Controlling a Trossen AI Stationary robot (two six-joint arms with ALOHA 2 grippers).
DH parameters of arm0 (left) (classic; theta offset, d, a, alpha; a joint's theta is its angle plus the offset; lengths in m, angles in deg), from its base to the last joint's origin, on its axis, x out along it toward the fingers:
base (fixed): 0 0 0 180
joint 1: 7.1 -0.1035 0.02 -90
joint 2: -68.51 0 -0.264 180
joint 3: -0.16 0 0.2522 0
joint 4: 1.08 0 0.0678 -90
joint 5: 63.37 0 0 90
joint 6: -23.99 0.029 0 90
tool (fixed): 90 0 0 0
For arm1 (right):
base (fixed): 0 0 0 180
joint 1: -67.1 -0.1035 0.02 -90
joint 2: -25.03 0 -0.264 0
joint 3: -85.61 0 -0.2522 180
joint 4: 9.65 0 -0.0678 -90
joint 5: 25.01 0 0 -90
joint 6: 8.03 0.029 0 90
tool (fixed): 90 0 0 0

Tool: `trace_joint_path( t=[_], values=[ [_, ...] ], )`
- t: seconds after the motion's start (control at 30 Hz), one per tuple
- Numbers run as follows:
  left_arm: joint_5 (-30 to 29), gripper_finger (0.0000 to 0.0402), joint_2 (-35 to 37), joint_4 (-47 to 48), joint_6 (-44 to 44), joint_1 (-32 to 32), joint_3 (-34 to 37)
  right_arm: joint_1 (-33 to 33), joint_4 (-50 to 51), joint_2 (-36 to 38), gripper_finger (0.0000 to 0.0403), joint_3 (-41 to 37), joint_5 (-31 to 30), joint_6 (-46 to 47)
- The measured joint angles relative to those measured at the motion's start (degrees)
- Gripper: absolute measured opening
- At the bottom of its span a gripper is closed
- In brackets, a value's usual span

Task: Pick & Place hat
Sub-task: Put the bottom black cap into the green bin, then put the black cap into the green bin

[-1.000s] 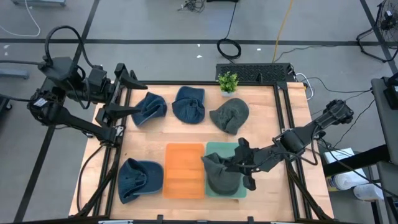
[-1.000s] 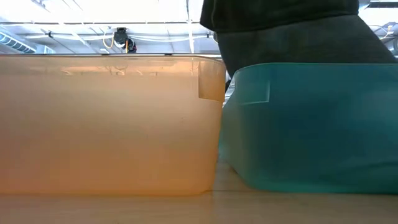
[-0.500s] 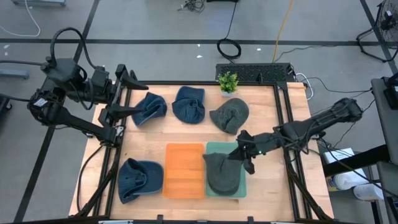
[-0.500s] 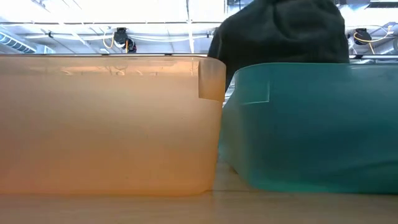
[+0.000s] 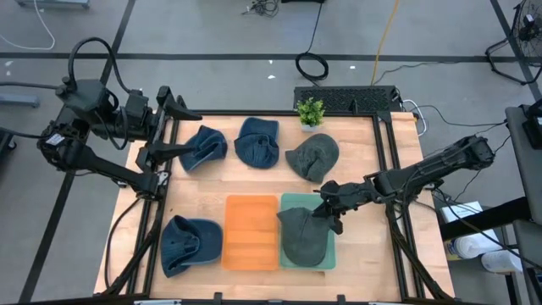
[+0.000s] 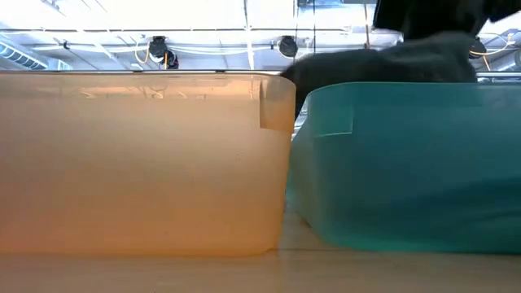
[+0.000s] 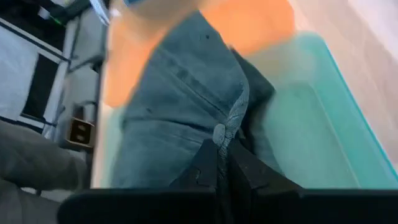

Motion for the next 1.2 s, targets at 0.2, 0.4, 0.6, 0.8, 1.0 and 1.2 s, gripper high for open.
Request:
trace_joint_path(
  t=[0.2,0.4,0.6,0.8,1.0,1.2],
  values=[
    [-1.3,0.0345,0.0,0.0,1.0,-0.3,0.0,2.9,-2.2,-1.3,0.0000,-3.9,0.9,-1.4],
    [-1.5,0.0350,0.0,-0.1,1.7,-1.6,0.0,5.2,-4.0,-5.0,0.0000,-4.6,3.7,-6.0],
    [-1.5,0.0353,0.0,-0.1,1.7,-1.9,0.0,7.0,-4.4,-8.6,0.0001,-4.6,6.7,-8.0],
    [-1.5,0.0352,0.0,0.0,1.3,-1.9,0.0,7.3,-4.5,-6.3,0.0065,-4.6,6.7,-5.6],
    [-1.5,0.0352,0.0,0.0,1.3,-1.9,0.0,7.3,-4.4,-1.9,0.0167,-4.6,6.7,-5.0],
    [-1.5,0.0352,0.0,0.0,1.4,-1.9,0.0,7.3,-4.4,2.5,0.0233,-4.6,6.4,-5.9]
  ],
)
